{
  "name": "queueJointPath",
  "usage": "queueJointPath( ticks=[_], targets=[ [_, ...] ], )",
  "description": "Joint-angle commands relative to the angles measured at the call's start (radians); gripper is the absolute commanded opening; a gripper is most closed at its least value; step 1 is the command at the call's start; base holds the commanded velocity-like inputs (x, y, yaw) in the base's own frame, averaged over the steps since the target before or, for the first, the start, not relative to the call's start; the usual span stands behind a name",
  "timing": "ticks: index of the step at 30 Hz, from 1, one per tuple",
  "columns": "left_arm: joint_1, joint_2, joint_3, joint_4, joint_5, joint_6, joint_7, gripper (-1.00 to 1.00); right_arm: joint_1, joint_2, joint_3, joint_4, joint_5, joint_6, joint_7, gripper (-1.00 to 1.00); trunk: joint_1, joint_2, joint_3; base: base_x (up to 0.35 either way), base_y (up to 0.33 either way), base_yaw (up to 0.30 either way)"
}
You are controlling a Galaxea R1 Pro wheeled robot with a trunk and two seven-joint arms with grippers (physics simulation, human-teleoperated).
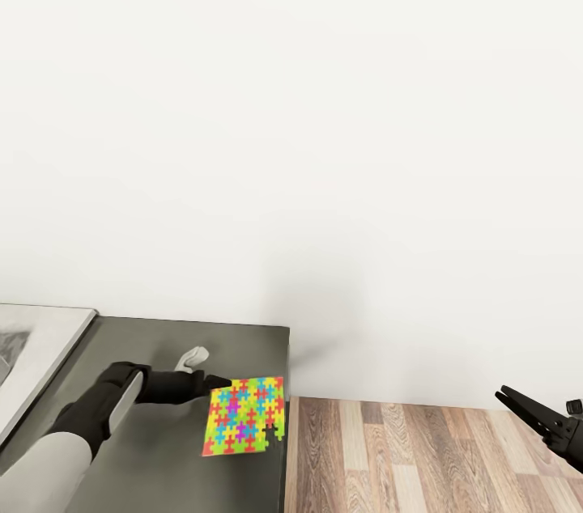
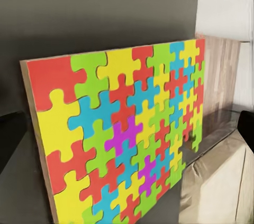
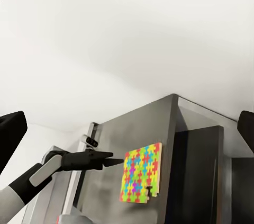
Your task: Put all the toys in the child's room - the three board games (two on the bed and one on the table), the two jigsaw puzzles on the table, and the tennis ball on the table - inside the toy box on the table in the child's room.
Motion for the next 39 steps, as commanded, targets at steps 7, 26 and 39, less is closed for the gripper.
queueJointPath(
  ticks=[7, 26, 39],
  targets=[
    [-0.001, -0.006, -0.005, 0.000, 0.008, 0.007, -0.041, 1.00, 0.000, -0.001, -0.001, -0.001, -0.003, 0.005, 0.002, 1.00, 0.001, -0.002, -0.002, 0.000, 0.000, 0.000],
    [-0.001, -0.025, -0.087, 0.000, 0.011, 0.005, -0.050, 1.00, 0.000, -0.001, -0.002, 0.001, -0.003, 0.005, 0.002, 1.00, 0.001, -0.002, -0.002, 0.000, 0.000, 0.000],
    [-0.001, -0.047, -0.094, 0.000, 0.013, 0.005, -0.070, 1.00, 0.000, -0.001, -0.002, 0.001, -0.003, 0.007, 0.002, 1.00, 0.001, -0.002, -0.002, 0.000, 0.000, 0.000]
  ],
)
